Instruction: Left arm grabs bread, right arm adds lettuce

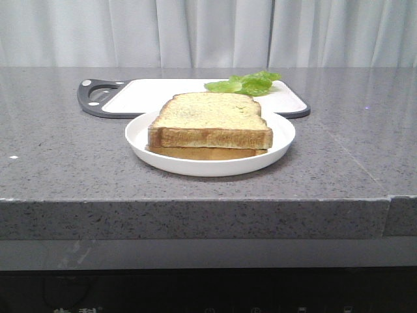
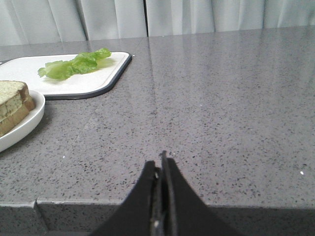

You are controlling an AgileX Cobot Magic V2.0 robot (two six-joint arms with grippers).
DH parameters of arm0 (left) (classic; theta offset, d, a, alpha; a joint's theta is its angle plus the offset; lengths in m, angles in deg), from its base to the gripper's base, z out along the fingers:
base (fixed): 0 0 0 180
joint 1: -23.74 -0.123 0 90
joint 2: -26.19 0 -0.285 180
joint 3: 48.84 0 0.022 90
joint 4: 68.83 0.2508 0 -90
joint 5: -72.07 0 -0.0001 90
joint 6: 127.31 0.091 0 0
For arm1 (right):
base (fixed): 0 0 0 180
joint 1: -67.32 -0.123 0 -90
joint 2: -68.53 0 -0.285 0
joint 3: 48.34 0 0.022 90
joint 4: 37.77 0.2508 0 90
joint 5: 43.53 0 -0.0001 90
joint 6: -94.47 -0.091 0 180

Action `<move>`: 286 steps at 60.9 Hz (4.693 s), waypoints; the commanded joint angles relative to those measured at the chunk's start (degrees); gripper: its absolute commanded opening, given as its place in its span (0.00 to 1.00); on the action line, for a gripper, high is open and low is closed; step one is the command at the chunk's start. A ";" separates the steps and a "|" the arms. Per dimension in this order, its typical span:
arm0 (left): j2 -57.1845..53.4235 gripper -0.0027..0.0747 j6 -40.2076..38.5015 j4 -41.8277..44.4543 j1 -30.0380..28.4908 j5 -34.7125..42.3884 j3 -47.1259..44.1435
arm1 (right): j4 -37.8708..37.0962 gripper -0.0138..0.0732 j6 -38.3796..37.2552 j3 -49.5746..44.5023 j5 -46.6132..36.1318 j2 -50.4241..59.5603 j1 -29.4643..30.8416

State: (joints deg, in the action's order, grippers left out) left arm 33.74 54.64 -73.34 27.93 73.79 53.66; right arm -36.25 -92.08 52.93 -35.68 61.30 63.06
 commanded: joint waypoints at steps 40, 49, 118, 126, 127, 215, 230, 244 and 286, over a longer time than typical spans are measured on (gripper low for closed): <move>-1.07 0.01 -0.08 -0.36 -0.04 4.48 -0.24 | 0.17 0.02 0.22 0.13 -5.62 1.24 0.21; -1.07 0.01 -0.08 -0.39 -0.04 4.87 -0.24 | 0.17 0.02 0.22 0.13 -7.05 1.24 0.21; 24.44 0.01 -0.18 -6.55 -0.04 -30.14 42.05 | 0.16 0.02 0.34 38.59 23.06 -27.46 0.21; 25.94 0.01 -0.18 -6.55 -0.04 -32.39 42.05 | 0.16 0.03 0.34 38.46 23.90 -28.75 0.21; 26.11 0.01 -0.18 -6.55 -0.04 -32.64 42.05 | 0.16 0.03 0.34 38.46 23.96 -28.88 0.21; 88.77 0.51 11.03 -34.98 22.63 -47.08 71.89 | 0.21 0.73 0.46 38.40 25.70 -29.02 0.21; 94.52 0.51 11.03 -38.60 22.63 -47.40 75.51 | 0.21 0.73 0.46 38.40 25.82 -29.02 0.21; 96.51 0.51 11.03 -38.60 22.63 -47.40 75.61 | 0.21 0.73 0.46 38.40 26.08 -29.02 0.21; 96.65 0.01 11.03 -38.60 22.63 -49.17 75.62 | 0.21 0.73 0.46 38.40 26.37 -29.02 0.21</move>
State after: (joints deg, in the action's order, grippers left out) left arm 132.59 65.63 -110.14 50.05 24.83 127.64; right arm -36.17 -91.87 89.68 -5.39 32.95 63.06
